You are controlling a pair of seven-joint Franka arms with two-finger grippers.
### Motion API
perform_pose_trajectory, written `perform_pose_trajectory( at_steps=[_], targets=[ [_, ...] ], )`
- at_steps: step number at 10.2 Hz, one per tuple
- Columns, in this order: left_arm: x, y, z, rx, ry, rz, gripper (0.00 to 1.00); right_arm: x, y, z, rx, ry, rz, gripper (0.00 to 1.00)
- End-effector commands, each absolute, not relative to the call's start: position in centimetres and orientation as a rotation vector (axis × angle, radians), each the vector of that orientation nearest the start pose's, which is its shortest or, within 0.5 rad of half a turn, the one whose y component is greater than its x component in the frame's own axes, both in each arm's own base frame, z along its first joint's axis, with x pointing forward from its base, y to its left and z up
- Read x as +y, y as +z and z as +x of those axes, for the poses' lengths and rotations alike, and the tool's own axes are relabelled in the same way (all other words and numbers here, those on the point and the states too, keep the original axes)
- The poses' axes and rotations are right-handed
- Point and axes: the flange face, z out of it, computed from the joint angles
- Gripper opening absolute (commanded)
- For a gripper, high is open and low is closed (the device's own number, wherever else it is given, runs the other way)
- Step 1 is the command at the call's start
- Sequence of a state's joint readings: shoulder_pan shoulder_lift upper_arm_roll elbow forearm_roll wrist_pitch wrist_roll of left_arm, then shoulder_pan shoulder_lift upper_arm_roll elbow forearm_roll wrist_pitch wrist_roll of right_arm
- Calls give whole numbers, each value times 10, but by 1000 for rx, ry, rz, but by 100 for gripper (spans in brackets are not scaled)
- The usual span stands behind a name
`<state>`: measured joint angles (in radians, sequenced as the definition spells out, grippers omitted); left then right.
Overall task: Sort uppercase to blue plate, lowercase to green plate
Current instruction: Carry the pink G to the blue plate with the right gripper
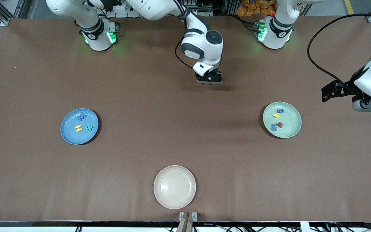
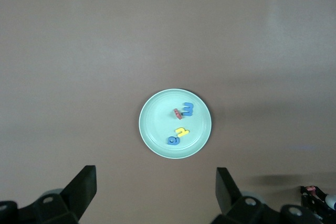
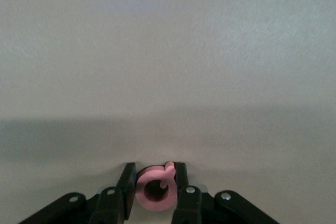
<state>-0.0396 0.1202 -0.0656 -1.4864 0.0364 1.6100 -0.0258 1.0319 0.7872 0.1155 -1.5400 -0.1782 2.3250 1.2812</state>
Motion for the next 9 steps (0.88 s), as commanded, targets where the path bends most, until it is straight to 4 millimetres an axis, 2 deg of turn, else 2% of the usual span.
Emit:
perform_pose_trajectory(
  at_steps=[1, 2, 4, 5, 7, 9],
  targets=[
    [-55, 609, 592, 104, -40, -3111, 100, 610, 246, 346, 77, -89, -3189, 0],
    [-52, 614, 589, 97, -54, -3111, 100, 589, 270, 372, 99, -92, -3189, 0],
    [-54, 628, 582, 80, -91, -3108, 100, 525, 311, 423, 139, -98, -3174, 0],
    [-56, 642, 574, 75, -127, -3102, 100, 482, 328, 448, 159, -49, -3158, 0],
    [-54, 648, 568, 64, -124, -3098, 100, 379, 345, 505, 170, 55, -3196, 0],
    [-52, 645, 570, 36, -110, -3105, 100, 278, 342, 558, 173, 160, -3224, 0]
  ],
)
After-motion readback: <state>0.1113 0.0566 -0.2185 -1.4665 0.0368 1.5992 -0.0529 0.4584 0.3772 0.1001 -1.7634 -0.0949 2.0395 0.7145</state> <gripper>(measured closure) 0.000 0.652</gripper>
